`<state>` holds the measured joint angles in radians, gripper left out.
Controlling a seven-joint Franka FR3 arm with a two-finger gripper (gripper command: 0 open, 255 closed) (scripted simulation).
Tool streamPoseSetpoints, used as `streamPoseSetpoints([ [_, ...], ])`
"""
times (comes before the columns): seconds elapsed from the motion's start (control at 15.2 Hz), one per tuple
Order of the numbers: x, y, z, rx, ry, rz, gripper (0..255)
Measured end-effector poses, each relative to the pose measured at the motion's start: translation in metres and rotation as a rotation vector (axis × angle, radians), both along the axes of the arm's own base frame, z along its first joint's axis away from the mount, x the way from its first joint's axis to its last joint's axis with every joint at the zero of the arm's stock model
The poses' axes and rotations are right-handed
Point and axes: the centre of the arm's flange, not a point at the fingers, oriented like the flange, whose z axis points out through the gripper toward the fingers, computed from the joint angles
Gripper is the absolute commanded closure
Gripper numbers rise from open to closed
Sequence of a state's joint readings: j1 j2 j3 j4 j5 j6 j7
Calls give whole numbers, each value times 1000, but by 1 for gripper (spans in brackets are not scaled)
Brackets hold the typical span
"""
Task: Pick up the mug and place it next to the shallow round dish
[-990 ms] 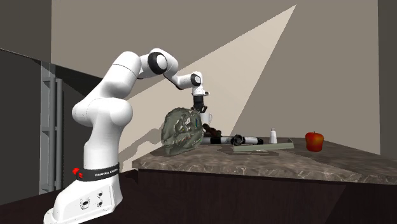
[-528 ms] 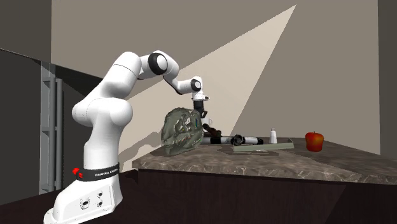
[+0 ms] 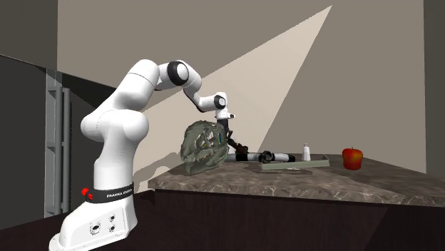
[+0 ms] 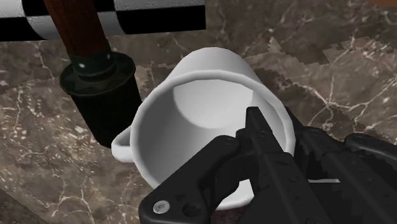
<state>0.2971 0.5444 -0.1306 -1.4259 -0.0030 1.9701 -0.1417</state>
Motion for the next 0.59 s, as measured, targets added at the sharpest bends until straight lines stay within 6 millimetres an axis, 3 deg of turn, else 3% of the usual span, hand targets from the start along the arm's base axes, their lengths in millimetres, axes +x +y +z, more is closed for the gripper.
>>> streamPoseSetpoints([
  [0.26,-1,1,-18,0,0,0,255],
  [0.59,-1,1,-20,0,0,0,255],
])
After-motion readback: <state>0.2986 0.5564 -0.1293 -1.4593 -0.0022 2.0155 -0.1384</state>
